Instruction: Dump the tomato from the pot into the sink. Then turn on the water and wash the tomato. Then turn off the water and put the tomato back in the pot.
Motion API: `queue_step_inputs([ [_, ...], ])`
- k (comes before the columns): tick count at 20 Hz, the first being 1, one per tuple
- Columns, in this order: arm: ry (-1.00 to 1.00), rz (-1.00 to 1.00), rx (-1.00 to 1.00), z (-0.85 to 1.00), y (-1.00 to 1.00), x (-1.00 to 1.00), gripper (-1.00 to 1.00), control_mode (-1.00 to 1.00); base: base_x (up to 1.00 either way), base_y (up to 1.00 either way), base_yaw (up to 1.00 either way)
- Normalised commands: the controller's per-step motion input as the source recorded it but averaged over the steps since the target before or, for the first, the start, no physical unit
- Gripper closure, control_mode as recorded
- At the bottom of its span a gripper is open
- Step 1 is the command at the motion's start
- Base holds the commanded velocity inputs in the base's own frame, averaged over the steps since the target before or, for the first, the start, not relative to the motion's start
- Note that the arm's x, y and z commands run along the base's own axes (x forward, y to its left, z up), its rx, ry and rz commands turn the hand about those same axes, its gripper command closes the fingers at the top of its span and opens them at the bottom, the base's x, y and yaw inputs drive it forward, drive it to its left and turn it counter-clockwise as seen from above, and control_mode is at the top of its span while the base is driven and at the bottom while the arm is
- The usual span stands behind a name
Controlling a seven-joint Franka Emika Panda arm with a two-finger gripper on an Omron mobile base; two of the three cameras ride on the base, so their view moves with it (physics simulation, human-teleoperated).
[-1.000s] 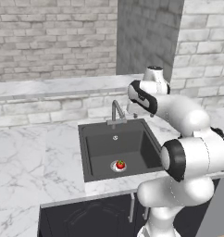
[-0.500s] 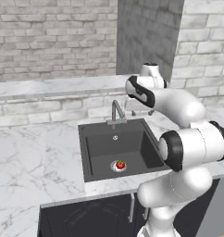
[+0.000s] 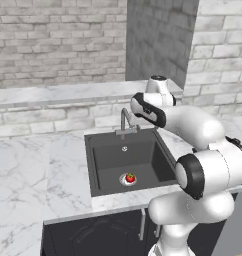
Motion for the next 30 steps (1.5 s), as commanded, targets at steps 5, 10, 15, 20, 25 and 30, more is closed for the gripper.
queue_step_inputs([
  [5, -0.15, -0.02, 0.00, -0.14, 0.23, -0.28, -1.00, -1.00, 0.00, 0.00, 0.00],
  [10, -0.13, -0.02, 0.00, -0.16, 0.16, -0.05, -1.00, -1.00, 0.00, 0.00, 0.00],
  [15, -0.02, -0.02, 0.00, -0.33, 0.09, 0.00, -1.00, -1.00, 0.00, 0.00, 0.00],
  [20, 0.00, -0.01, 0.00, -0.42, 0.08, 0.00, -1.00, -1.00, 0.00, 0.00, 0.00],
  [25, -0.02, -0.02, 0.00, -0.37, 0.04, 0.00, -1.00, -1.00, 0.00, 0.00, 0.00],
  [30, 0.00, -0.02, 0.00, -0.44, 0.00, -0.02, -1.00, -1.00, 0.00, 0.00, 0.00],
])
